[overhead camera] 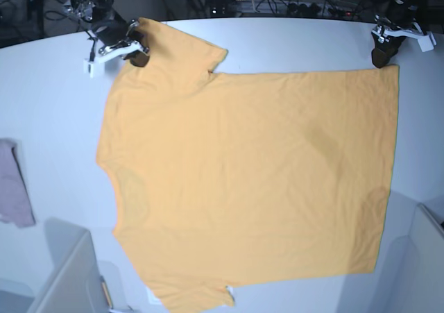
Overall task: Fold the T-shirt properly
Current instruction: 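Lower the left gripper onto the shirt's shoulder corner and grasp it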
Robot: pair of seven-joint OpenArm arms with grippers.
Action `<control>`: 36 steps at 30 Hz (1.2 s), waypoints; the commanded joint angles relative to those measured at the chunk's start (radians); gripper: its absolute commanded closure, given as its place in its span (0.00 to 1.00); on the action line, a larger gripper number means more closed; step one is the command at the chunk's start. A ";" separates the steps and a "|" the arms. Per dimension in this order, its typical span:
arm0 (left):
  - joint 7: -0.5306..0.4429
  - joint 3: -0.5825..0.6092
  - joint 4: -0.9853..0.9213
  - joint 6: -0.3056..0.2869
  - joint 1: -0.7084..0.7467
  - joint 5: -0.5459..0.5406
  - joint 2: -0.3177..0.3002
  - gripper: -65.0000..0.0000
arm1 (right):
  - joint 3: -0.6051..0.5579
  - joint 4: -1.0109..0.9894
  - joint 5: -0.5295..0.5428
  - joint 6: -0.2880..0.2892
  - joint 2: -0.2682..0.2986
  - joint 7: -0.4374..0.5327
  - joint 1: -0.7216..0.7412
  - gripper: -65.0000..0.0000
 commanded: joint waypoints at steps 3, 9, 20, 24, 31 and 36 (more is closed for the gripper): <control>0.068 -0.004 -0.023 0.034 0.007 0.060 0.000 0.47 | -0.003 0.001 -0.020 -0.022 0.007 -0.029 -0.002 1.00; 0.068 -0.051 -0.031 0.041 -0.028 0.063 -0.023 0.47 | -0.004 0.002 -0.020 -0.022 0.007 -0.029 -0.002 1.00; 0.061 -0.086 -0.040 0.042 -0.050 0.065 -0.078 0.47 | -0.004 0.002 -0.019 -0.022 0.007 -0.029 -0.007 1.00; 0.063 -0.082 -0.042 0.074 -0.074 0.077 -0.079 0.47 | -0.004 0.002 -0.016 -0.022 0.007 -0.029 -0.007 1.00; 0.068 -0.079 -0.048 0.103 -0.120 0.075 -0.076 0.47 | -0.004 0.002 -0.016 -0.022 0.004 -0.029 -0.009 1.00; 0.117 -0.077 -0.049 0.102 -0.142 0.072 -0.072 0.47 | -0.004 0.002 -0.017 -0.022 0.004 -0.029 -0.009 1.00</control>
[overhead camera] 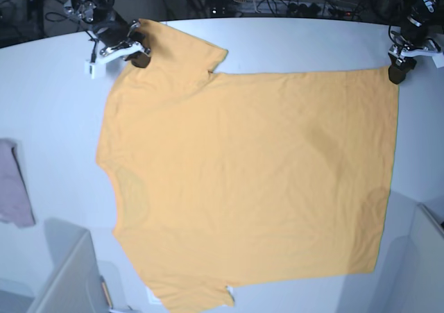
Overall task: Fold the T-shirt properly
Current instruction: 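Lower the left gripper onto the shirt's shoulder corner and grasp it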
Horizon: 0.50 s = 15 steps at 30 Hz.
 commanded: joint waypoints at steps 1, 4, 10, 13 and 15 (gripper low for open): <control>0.052 0.002 0.004 0.006 0.002 0.015 -0.002 0.47 | -0.001 0.002 -0.017 -0.021 0.005 -0.023 -0.014 1.00; 0.064 -0.004 0.004 0.006 -0.013 0.020 0.016 0.47 | -0.001 0.002 -0.017 -0.021 0.005 -0.023 -0.012 1.00; 0.065 0.000 0.004 0.006 -0.022 0.017 0.018 0.48 | -0.001 0.001 -0.019 -0.021 0.005 -0.023 -0.009 1.00; 0.065 0.000 0.003 0.007 -0.037 0.023 0.018 0.48 | -0.001 -0.001 -0.019 -0.021 0.007 -0.023 -0.007 1.00; 0.065 0.000 0.003 0.009 -0.041 0.025 0.016 0.49 | 0.000 -0.001 -0.019 -0.021 0.005 -0.023 -0.007 1.00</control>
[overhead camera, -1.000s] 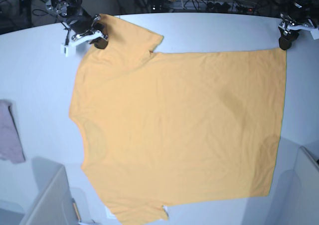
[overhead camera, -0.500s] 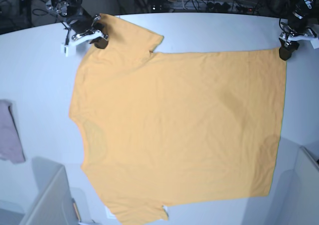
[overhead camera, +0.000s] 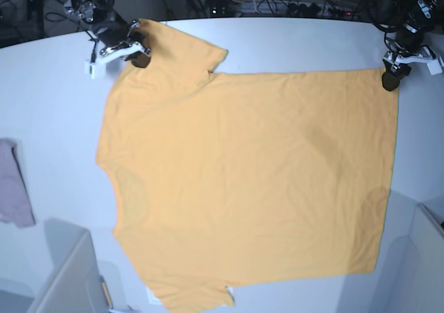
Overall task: Fold the T-shirt properly
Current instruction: 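Lower the left gripper onto the shirt's shoulder corner and grasp it, then lift the shirt edge with both grippers and pull it taut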
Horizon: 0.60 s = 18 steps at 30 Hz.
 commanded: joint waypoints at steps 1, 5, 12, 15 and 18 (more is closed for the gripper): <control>0.029 0.002 0.003 0.014 0.006 0.030 -0.008 0.49 | 0.000 -0.001 -0.019 -0.021 0.005 -0.022 -0.008 1.00; 0.029 0.002 0.010 0.013 0.004 0.030 -0.009 0.71 | 0.000 -0.001 -0.019 -0.021 0.002 -0.022 -0.008 1.00; 0.027 0.057 0.026 0.010 0.020 0.030 -0.037 1.00 | 0.006 0.004 -0.014 -0.021 0.001 -0.022 -0.014 1.00; 0.026 0.080 0.093 0.010 0.063 0.030 -0.043 1.00 | 0.006 0.008 -0.014 -0.021 0.001 -0.022 -0.036 1.00; 0.026 0.074 0.167 0.010 0.100 0.030 -0.045 1.00 | 0.006 0.028 -0.014 -0.021 0.001 -0.022 -0.057 1.00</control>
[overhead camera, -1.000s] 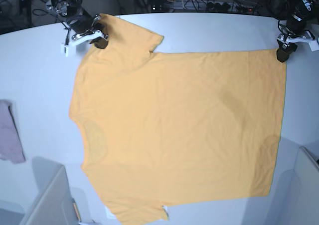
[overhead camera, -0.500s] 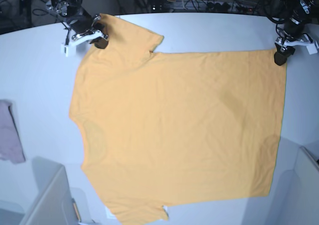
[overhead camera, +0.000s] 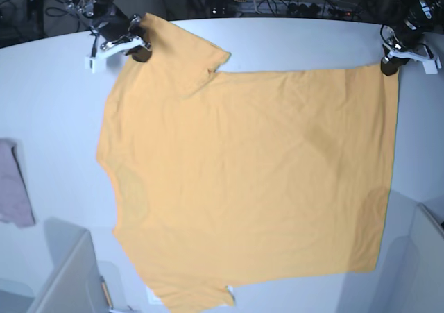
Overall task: Fold the T-shirt properly
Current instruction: 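Lift the shirt edge with both grippers and pull it taut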
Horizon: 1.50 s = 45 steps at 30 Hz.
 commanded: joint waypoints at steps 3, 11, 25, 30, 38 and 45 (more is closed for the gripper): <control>-0.010 -0.007 0.070 -0.006 0.029 -0.020 -0.021 1.00 | 0.005 0.044 -0.017 -0.022 0.004 -0.025 -0.036 1.00; -0.052 -0.007 0.153 -0.006 0.119 -0.020 -0.021 1.00 | 0.006 0.128 -0.017 -0.022 0.010 -0.025 -0.103 1.00; -0.096 0.003 0.288 -0.001 0.162 -0.020 -0.021 1.00 | 0.023 0.221 -0.015 -0.020 0.007 -0.025 -0.094 1.00; -0.096 0.013 0.312 0.002 0.124 -0.020 -0.018 1.00 | 0.023 0.224 -0.014 -0.017 0.001 -0.025 -0.048 1.00; -0.096 0.032 0.309 0.002 0.032 0.141 -0.015 1.00 | 0.022 0.227 0.203 -0.022 0.047 -0.025 0.064 1.00; -0.096 0.032 0.309 0.026 -0.023 0.180 -0.017 1.00 | 0.032 0.219 0.226 -0.025 0.015 -0.174 0.211 1.00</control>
